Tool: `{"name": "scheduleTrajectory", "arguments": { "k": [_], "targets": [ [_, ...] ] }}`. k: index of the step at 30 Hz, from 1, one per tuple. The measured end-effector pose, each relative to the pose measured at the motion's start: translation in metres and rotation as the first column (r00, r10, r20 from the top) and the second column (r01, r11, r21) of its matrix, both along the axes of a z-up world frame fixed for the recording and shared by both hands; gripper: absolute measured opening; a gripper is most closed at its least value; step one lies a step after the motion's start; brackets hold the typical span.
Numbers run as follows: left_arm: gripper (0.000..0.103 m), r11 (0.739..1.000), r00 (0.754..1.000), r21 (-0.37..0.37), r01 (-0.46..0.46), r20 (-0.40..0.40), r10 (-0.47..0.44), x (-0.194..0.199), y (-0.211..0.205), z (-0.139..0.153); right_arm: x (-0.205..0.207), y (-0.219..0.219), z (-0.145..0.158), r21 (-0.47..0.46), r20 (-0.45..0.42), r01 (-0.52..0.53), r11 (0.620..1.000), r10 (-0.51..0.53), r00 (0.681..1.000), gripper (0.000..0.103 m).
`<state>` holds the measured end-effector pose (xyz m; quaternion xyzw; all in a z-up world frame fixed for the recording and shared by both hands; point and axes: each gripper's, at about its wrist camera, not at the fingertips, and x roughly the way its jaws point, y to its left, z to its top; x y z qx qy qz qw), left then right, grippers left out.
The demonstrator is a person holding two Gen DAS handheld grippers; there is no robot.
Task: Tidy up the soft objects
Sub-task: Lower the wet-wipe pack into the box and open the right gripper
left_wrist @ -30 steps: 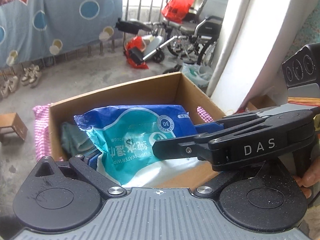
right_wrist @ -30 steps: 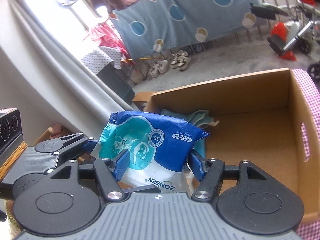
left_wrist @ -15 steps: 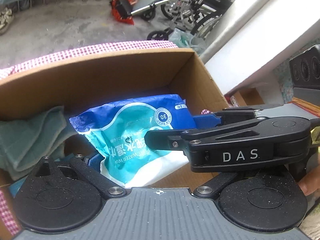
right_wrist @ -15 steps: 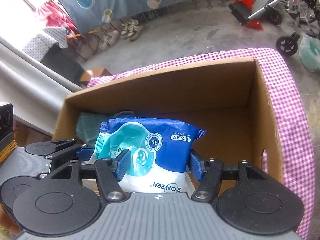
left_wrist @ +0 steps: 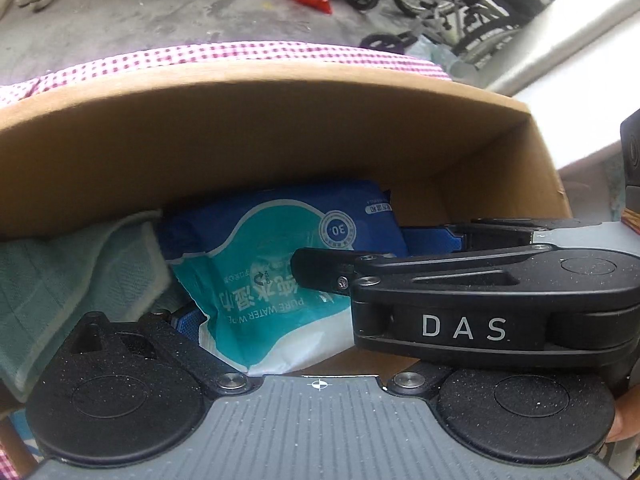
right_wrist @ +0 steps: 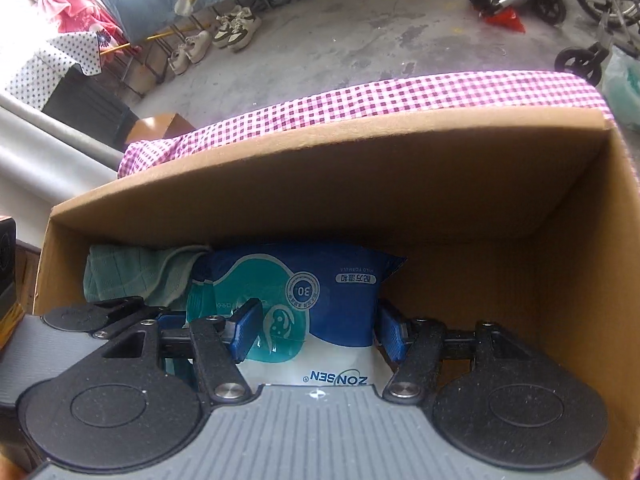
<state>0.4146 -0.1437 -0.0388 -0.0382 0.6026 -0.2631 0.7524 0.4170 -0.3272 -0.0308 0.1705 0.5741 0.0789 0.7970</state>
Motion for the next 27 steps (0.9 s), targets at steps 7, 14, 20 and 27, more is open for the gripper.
{"name": "scheduleTrajectory", "arguments": {
  "k": [7,14,20,27],
  "targets": [
    [0.102,0.999,0.999,0.035,-0.038,0.002,0.038,-0.001,0.013,0.006,0.006,0.004,-0.008,0.055,0.031,-0.001,0.999,0.000,1.000,0.065],
    [0.102,0.998,0.998,0.009,-0.066,0.016,0.066,-0.007,0.026,0.024,0.003,-0.001,-0.012,0.087,0.047,0.037,0.996,-0.041,0.998,0.065],
    [0.102,0.998,0.997,-0.033,-0.057,0.053,0.058,-0.027,0.040,0.047,0.001,-0.002,-0.014,0.091,0.085,0.038,0.995,-0.045,0.995,0.065],
    [0.102,0.991,0.986,-0.129,-0.037,0.157,0.057,-0.073,0.062,0.093,-0.003,0.009,-0.010,0.027,0.137,-0.022,0.999,0.018,0.990,0.066]
  ]
}}
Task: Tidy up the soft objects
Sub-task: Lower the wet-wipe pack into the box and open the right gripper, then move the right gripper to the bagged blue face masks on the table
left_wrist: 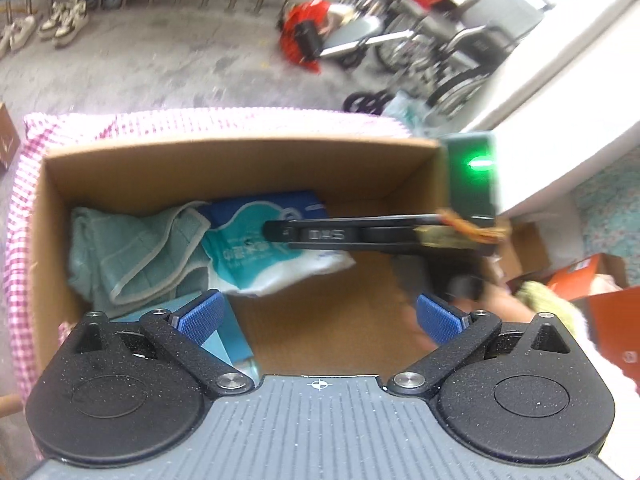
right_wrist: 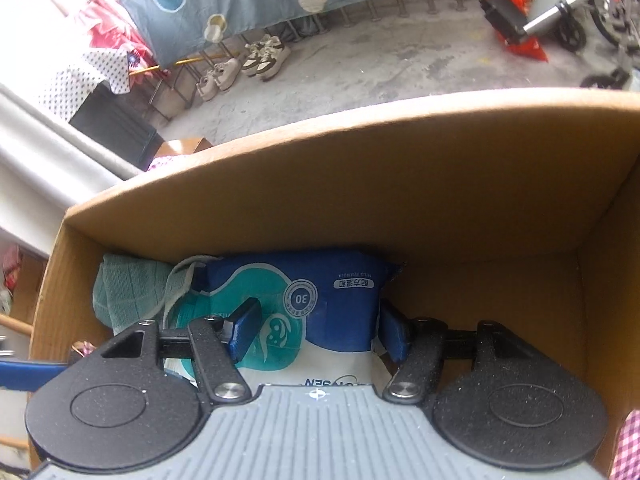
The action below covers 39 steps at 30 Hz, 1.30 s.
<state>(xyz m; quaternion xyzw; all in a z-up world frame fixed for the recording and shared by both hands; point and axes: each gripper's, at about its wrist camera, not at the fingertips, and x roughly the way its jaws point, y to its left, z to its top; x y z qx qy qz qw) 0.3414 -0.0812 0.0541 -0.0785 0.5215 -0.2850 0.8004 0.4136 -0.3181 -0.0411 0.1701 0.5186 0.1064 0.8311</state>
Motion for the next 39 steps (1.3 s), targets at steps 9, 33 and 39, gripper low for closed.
{"name": "scheduleTrajectory", "arguments": {
  "k": [9,33,39],
  "targets": [
    [0.102,0.993,0.971,-0.114,-0.017,0.234,0.043,-0.101,0.056,0.076,-0.012,0.003,0.027,-0.047,0.079,-0.011,0.999,0.014,0.997,0.074],
    [0.102,0.973,0.950,-0.007,-0.231,0.213,0.227,-0.254,0.153,-0.026,-0.278,0.056,0.137,0.308,0.327,-0.166,0.937,0.060,0.943,0.075],
    [0.102,0.981,0.952,0.043,-0.189,0.253,0.173,-0.268,0.142,-0.053,-0.325,0.081,0.058,0.350,0.161,-0.038,0.936,-0.019,0.987,0.075]
  ]
}}
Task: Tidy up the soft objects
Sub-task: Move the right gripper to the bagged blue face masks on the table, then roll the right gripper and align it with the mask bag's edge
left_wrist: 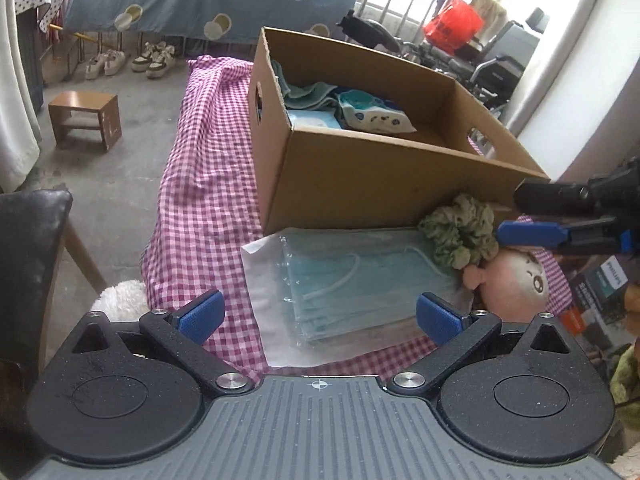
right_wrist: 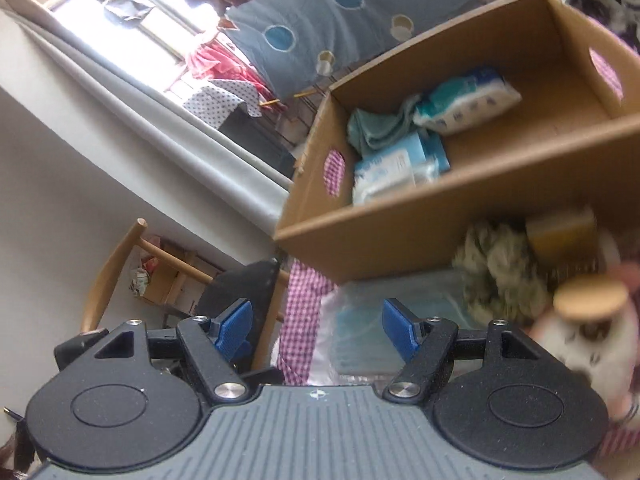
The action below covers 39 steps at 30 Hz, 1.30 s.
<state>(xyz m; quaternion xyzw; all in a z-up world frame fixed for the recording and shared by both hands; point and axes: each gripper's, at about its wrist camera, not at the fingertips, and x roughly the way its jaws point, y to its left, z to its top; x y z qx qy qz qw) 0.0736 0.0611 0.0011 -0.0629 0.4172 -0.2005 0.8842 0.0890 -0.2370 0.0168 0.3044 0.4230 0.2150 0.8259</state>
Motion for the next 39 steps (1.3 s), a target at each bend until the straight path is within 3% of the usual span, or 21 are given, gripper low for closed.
{"name": "scheduleTrajectory", "arguments": {
  "k": [4,10,19,31,39],
  "targets": [
    [0.102,1.000,0.999,0.002,0.023,0.029,-0.023,0.003,-0.002,-0.006,-0.024,0.002,-0.042,0.027,-0.111,0.069,0.997,-0.065,0.992,0.074],
    [0.099,0.998,0.993,0.007,0.060,0.098,-0.060,0.012,-0.010,-0.010,-0.034,0.003,-0.080,0.117,-0.250,0.122,0.986,-0.090,0.964,0.073],
    [0.089,0.996,0.989,0.027,0.090,0.111,-0.093,0.040,-0.024,-0.015,-0.036,0.001,-0.102,0.120,-0.299,0.197,0.973,-0.154,0.942,0.067],
    [0.095,0.992,0.994,0.068,0.108,-0.025,-0.106,0.075,-0.035,-0.039,-0.032,-0.002,-0.117,0.161,-0.342,0.211,0.964,-0.146,0.928,0.067],
    [0.099,0.991,0.987,0.027,0.133,-0.091,-0.130,0.084,-0.034,-0.047,-0.030,-0.003,-0.117,0.168,-0.350,0.220,0.961,-0.151,0.925,0.067]
  ]
}}
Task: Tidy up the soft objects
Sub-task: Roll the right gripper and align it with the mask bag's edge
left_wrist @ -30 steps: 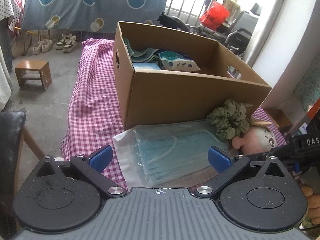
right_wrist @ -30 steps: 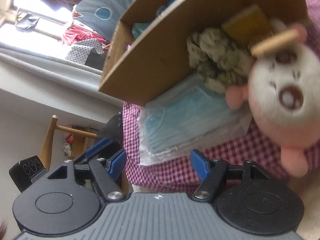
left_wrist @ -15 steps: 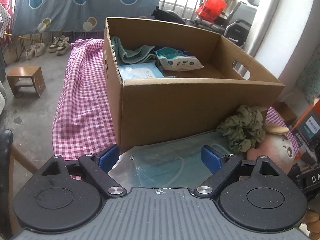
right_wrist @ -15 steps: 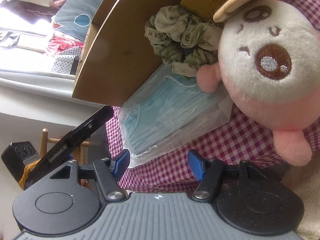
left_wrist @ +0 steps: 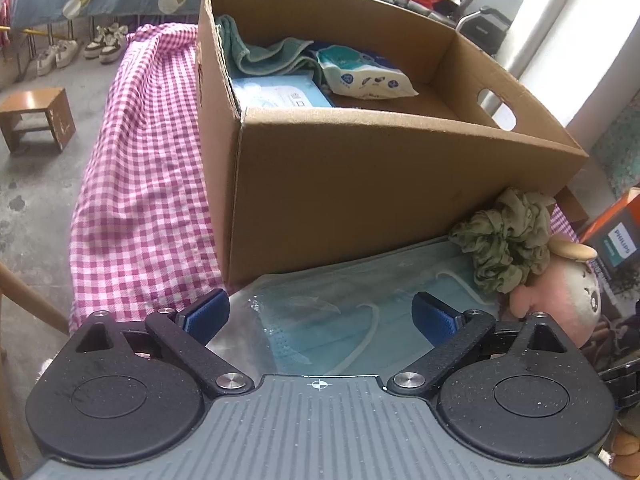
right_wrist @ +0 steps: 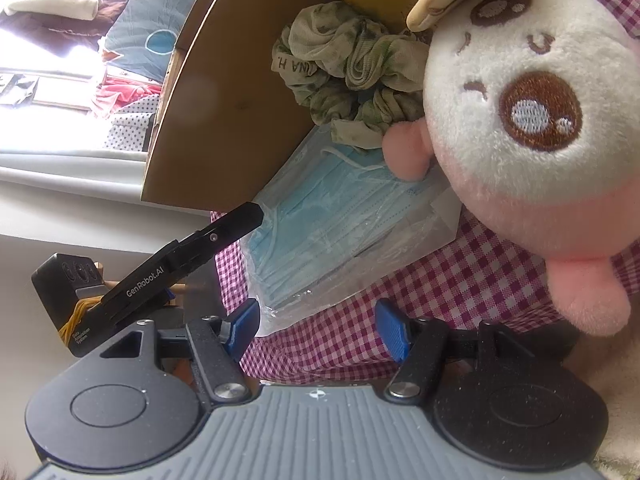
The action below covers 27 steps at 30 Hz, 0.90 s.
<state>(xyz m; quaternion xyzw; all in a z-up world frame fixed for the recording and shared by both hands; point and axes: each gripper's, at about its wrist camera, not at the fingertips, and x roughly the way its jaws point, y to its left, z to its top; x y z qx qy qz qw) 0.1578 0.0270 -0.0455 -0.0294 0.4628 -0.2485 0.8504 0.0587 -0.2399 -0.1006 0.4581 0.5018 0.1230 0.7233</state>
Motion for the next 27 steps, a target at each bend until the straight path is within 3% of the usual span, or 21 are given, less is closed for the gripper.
{"name": "scheduleTrajectory", "arguments": {
  "k": [14,18,23,27],
  "targets": [
    [0.102,1.000,1.000,0.015,0.010,-0.014,-0.009,0.005,-0.005,-0.001,-0.005,-0.005,-0.001,0.012,-0.004,0.012,1.000,-0.012,1.000,0.067],
    [0.102,0.999,0.995,0.019,0.040,-0.094,-0.038,0.007,-0.008,-0.004,-0.005,-0.007,-0.002,0.019,-0.006,0.015,1.000,-0.015,1.000,0.067],
    [0.102,0.996,0.990,0.047,0.076,-0.121,-0.070,0.000,-0.010,-0.004,-0.005,-0.010,-0.003,0.027,-0.006,0.017,0.999,-0.017,1.000,0.067],
    [0.102,0.995,0.983,0.020,0.093,-0.160,-0.089,-0.003,-0.007,-0.004,-0.006,-0.012,-0.005,0.034,-0.005,0.017,0.999,-0.017,1.000,0.067]
  ]
}}
